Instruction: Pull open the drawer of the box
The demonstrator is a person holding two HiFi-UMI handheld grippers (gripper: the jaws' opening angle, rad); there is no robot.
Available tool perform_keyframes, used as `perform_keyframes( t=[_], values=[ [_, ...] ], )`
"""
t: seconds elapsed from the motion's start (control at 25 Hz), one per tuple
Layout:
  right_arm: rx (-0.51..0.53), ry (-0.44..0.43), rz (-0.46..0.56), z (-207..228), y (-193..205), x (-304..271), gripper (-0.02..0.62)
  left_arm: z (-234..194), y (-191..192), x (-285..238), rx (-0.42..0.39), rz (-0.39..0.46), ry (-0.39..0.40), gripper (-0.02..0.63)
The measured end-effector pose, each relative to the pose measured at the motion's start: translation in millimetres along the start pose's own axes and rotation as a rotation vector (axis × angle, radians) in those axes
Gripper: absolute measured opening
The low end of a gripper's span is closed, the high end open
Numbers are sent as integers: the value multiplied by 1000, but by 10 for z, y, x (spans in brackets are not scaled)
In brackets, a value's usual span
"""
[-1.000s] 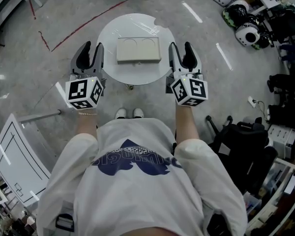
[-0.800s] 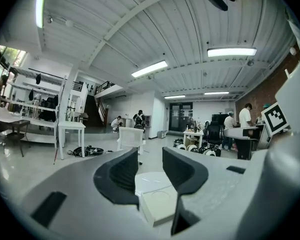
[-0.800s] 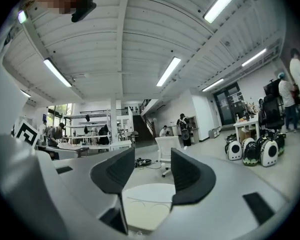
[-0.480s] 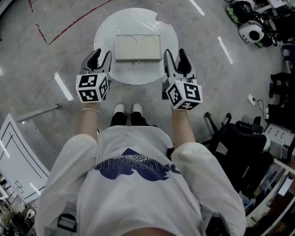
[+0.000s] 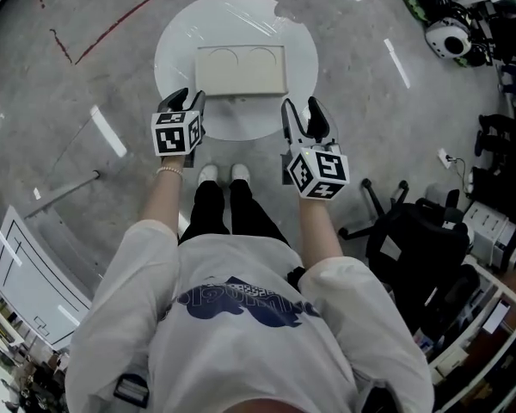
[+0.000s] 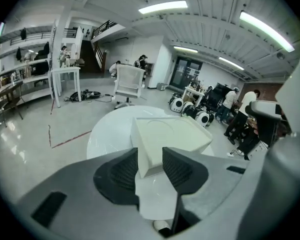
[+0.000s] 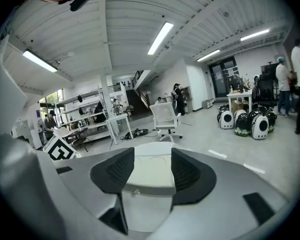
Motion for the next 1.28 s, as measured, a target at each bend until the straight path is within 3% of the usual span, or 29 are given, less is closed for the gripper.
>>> perform_keyframes(
  t=[0.36, 0.56, 0.84, 1.12, 1.28],
  values=[
    [-42, 8, -110, 39, 440, -212, 206, -105, 85, -302, 50, -81, 37, 123],
    [-89, -4, -332, -12, 866, -474, 218, -96, 96, -332, 83, -119, 53, 84],
    [-190, -114, -697, -219, 1445, -994, 225, -111, 100, -348, 100, -141, 59, 83],
    [-223, -239, -876, -361, 1517, -1427, 224, -119, 89, -346, 101, -139, 66, 83],
    [-212, -258, -952, -395, 1511, -1601, 210, -126, 84, -340, 105, -138, 67, 83]
  ],
)
Point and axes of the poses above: the fingertips, and each gripper's own axes: x backward along the fingers, z to its right, y out of its underside, the point moved 5 cm from there along x, backward along the fingers, and after that the axes turned 5 degrees about -z, right-handed, at the moved point
